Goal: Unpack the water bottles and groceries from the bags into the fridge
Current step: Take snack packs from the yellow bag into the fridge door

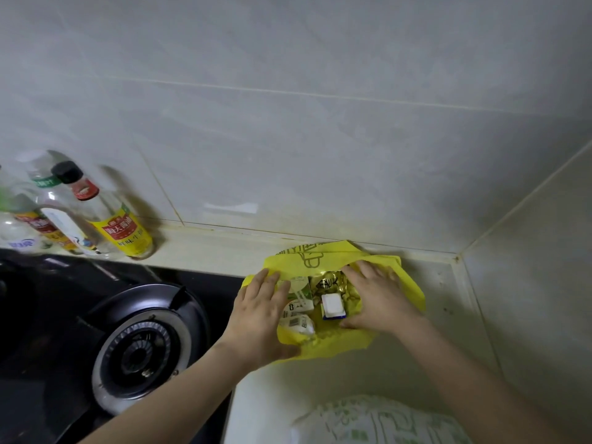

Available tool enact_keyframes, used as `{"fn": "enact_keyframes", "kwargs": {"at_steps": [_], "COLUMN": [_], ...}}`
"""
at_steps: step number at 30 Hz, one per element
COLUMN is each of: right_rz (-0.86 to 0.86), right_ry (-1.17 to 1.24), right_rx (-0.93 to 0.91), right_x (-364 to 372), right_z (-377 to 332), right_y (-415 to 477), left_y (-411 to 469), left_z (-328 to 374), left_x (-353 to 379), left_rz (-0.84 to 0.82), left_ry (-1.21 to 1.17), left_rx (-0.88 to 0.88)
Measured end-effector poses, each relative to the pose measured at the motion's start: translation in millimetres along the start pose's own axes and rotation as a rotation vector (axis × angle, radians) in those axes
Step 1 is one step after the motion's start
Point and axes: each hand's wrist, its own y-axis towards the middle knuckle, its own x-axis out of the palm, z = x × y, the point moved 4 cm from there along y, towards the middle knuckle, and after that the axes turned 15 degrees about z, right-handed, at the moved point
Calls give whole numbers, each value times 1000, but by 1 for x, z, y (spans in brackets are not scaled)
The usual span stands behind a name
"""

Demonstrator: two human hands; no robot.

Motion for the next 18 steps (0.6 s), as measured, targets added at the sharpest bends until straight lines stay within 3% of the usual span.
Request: {"fn": "enact_keyframes", "kwargs": {"at_steps": [9, 18], "right_rz": [126, 28], "right_ry": [-41, -70], "right_rx": [-90, -99], "right_x": [2, 23], "right_z": [-16, -25], "right_y": [-4, 2], "left_y": [-4, -9], "left_z": [16, 13], "left_x": [-26, -25], "left_rz": [349, 291], "left_ry": [-121, -124], "left_rx": [163, 142]}}
